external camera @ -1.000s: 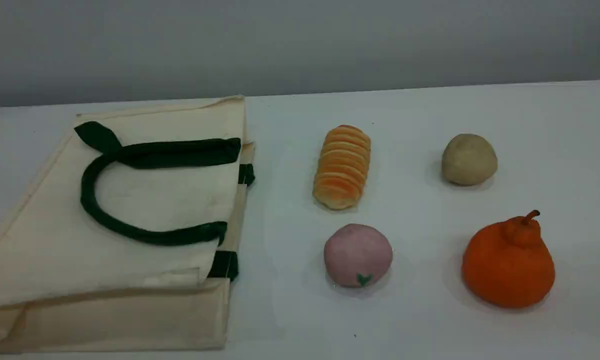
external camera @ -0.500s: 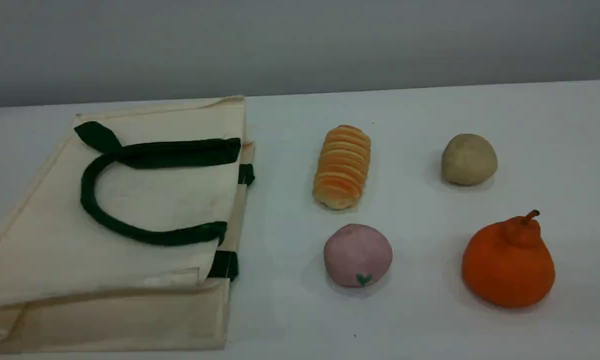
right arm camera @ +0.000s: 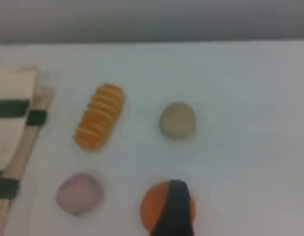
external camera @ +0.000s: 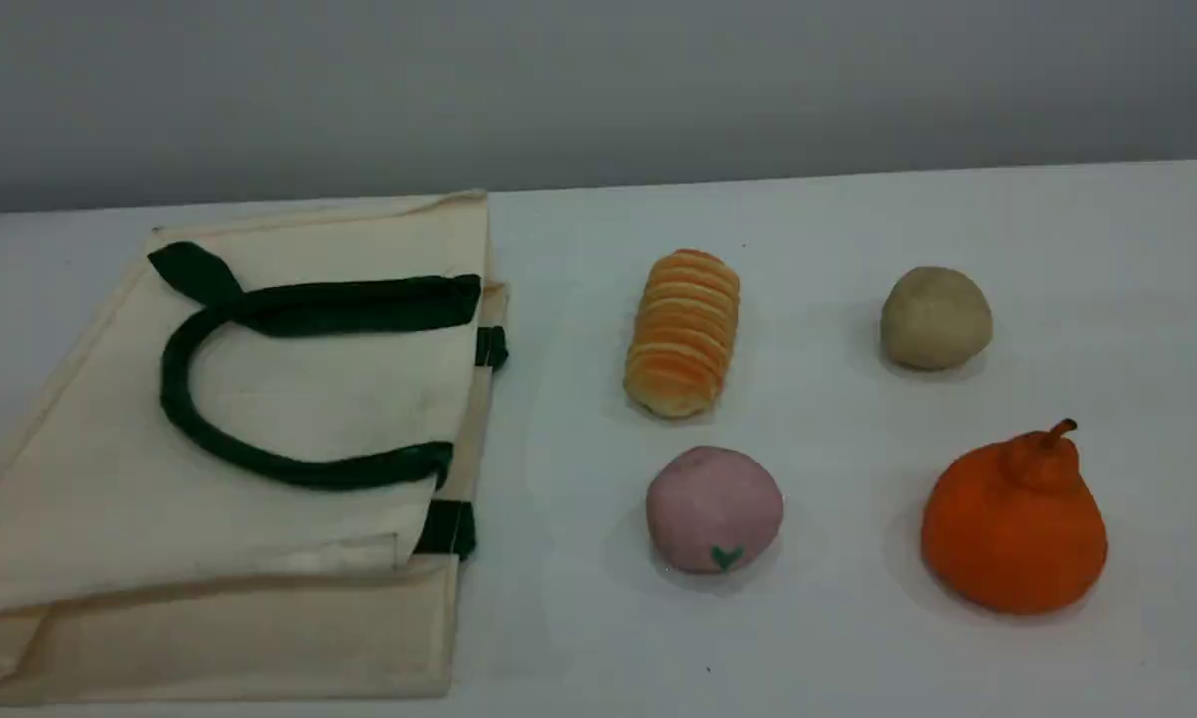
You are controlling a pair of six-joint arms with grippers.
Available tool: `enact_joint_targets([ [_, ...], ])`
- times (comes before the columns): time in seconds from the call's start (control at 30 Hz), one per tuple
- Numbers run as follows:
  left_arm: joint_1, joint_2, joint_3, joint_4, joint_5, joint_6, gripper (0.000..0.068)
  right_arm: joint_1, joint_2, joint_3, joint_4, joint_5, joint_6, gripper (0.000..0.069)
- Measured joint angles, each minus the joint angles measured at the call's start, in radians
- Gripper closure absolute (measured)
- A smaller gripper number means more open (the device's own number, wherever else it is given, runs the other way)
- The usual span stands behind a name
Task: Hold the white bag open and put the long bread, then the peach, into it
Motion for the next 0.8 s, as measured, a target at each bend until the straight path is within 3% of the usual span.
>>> enact_joint_targets([
  [0.33, 0.000, 0.390, -0.002, -0.002, -0.108, -0.027, 0.0104, 0.000, 0.306, -0.011, 0.045, -0.094, -0.013, 0.0104],
  [0.47, 0.000, 0.560, -0.059, -0.002, -0.132, -0.026, 0.0104, 0.000, 0.411, -0.085, 0.041, -0.061, -0.015, 0.0104],
  [0.8, 0.000, 0.924, -0.295, -0.001, -0.048, -0.025, 0.0104, 0.000, 0.604, -0.339, 0.034, 0.093, -0.015, 0.0104],
])
